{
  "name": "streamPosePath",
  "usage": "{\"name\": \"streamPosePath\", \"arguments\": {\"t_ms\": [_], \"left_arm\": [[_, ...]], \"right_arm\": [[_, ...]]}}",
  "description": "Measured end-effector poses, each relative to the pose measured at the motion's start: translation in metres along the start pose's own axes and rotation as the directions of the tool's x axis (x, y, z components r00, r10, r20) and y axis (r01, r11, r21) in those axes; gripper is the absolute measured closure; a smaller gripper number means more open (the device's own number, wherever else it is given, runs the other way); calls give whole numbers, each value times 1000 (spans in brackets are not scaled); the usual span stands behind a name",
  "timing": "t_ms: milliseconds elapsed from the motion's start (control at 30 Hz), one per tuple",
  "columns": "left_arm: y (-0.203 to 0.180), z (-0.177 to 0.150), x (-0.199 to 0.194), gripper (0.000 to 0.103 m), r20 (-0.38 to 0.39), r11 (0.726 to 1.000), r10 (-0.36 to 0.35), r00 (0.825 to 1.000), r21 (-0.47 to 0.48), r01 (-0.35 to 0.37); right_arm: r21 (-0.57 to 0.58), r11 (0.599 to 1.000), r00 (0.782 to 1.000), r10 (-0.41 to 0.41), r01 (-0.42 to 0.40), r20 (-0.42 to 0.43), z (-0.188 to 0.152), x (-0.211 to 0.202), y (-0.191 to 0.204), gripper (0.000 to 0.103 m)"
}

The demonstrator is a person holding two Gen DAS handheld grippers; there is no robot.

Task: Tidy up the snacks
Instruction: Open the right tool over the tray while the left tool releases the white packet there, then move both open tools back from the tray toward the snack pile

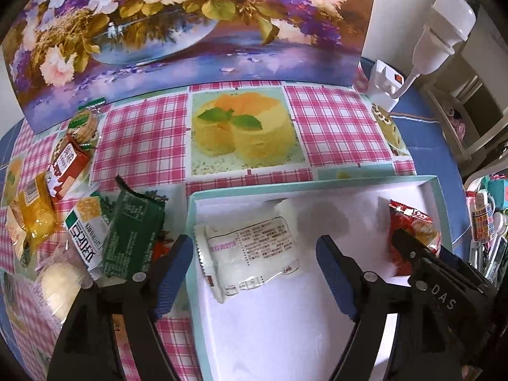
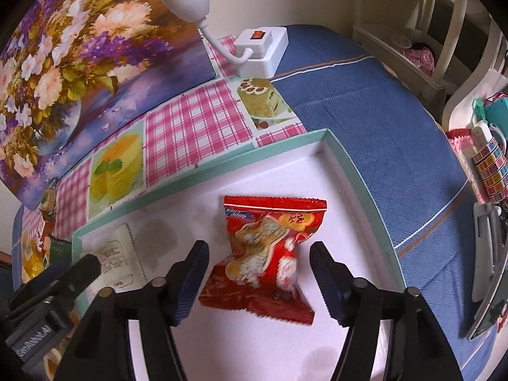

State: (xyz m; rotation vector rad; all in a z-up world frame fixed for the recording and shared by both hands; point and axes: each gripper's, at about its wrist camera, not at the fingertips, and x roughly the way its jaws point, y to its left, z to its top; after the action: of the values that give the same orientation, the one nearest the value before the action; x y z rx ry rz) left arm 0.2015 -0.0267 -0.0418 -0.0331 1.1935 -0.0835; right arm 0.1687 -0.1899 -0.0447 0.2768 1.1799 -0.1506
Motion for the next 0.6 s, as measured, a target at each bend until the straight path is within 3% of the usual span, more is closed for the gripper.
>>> {"name": "streamPosePath", "arguments": {"t_ms": [67, 133, 367, 600], "left_arm": [[3, -2, -7, 22, 10, 1000, -3, 1000, -11, 3], [7, -5, -13, 22, 22, 1000, 0, 1000, -19, 0], [35, -21, -30, 16, 42, 996, 29, 999, -91, -25], [65, -39, -56, 16, 80, 988, 53, 995, -152, -40]], "right_arm": [[1, 1000, 1000, 3, -3, -5, -1, -2, 0, 31], [7, 1000, 1000, 8, -8, -7, -3, -5, 0, 19], [19, 999, 999, 34, -34, -4, -15, -16, 2, 1], [-34, 997, 996, 68, -66, 65, -28, -38, 21, 0]]}}
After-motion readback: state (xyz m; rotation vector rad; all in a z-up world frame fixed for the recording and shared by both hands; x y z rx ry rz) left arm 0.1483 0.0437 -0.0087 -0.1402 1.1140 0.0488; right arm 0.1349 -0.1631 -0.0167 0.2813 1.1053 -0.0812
